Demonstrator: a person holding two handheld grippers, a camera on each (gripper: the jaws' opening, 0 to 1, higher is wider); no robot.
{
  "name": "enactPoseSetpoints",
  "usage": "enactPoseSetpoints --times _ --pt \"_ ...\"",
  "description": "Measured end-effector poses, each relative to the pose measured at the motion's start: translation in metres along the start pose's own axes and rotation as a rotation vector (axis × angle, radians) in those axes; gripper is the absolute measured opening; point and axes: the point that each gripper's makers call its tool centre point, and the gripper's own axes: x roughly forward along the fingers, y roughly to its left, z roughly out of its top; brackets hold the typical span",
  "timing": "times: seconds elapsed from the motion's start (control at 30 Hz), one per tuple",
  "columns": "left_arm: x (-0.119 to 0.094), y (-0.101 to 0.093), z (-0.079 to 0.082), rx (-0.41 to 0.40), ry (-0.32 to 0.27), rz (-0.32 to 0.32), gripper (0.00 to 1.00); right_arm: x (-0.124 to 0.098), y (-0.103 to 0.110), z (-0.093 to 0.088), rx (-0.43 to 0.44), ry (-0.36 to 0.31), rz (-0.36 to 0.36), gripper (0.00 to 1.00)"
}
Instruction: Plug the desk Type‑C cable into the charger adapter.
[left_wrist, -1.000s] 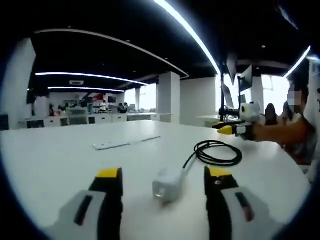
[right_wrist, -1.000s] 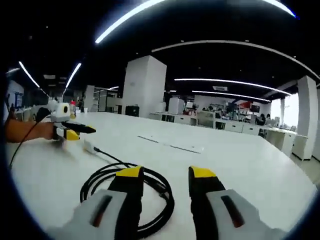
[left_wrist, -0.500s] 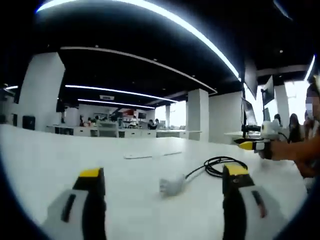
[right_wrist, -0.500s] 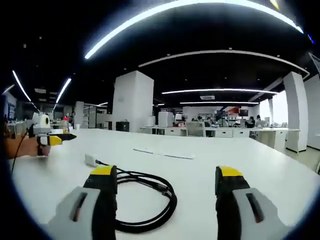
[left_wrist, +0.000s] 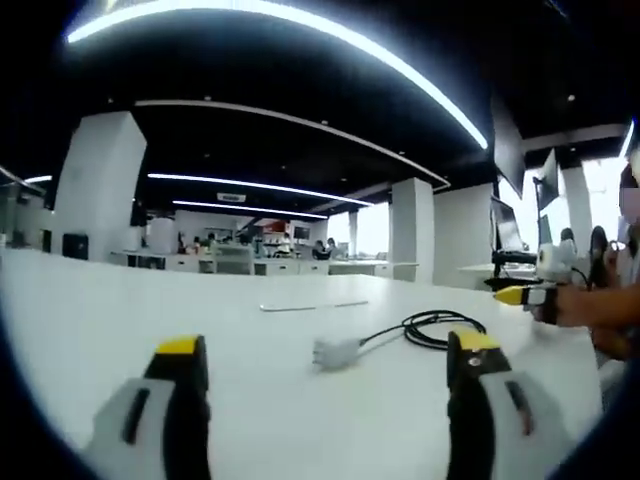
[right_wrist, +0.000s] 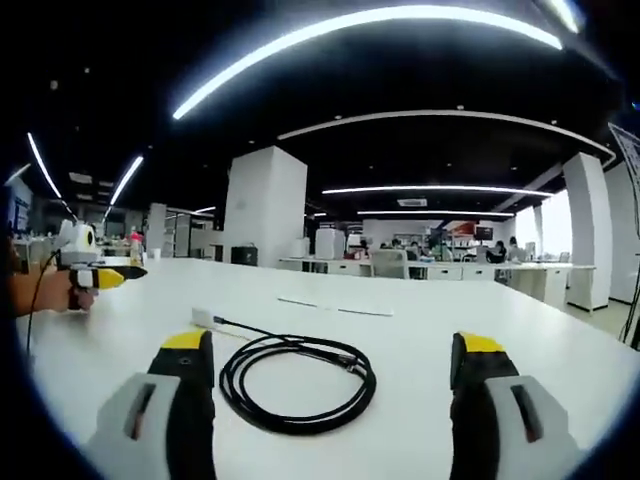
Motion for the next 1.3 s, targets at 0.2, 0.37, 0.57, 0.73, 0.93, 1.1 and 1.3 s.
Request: enactPoseSetpoints --times 0.2,0.37,0.57,0.73,0.93,1.1,1.3 --pt "-0.025 -0.009 0.005 -0.007 -0.023 0.050 1.00 -0.026 0.009 0.004 0.013 -0.002 -0.012 1.00" --pt "-0.048 -0.019 -0.002 0.020 -0.007 0.060 1.00 -0.049 0.019 0.005 -0.016 0.006 -0.012 1.00" --pt "-0.070 -0.037 -0.009 0.028 0.015 0.059 1.00 -0.076 0.047 0.001 -0.031 0.021 0.013 1.00" --pt "-0.090 -0.057 0.001 0.027 -0.014 0.048 1.00 -0.091 0.057 0.002 -0.031 0.013 0.006 1.00" --pt "-0.111 -0.074 0.003 0.010 -0.027 0.033 1.00 -0.105 0.069 -0.001 -0.021 0.010 0.010 1.00" --pt "-0.124 -0.083 -0.002 0.008 -0.008 0.025 1.00 -0.119 0.071 0.000 -0.005 -0.031 0.012 1.00" --pt "-0.130 -0.088 -0.003 0.004 -0.018 0.021 0.99 -0.127 0.079 -0.002 -0.008 -0.032 0.034 1.00"
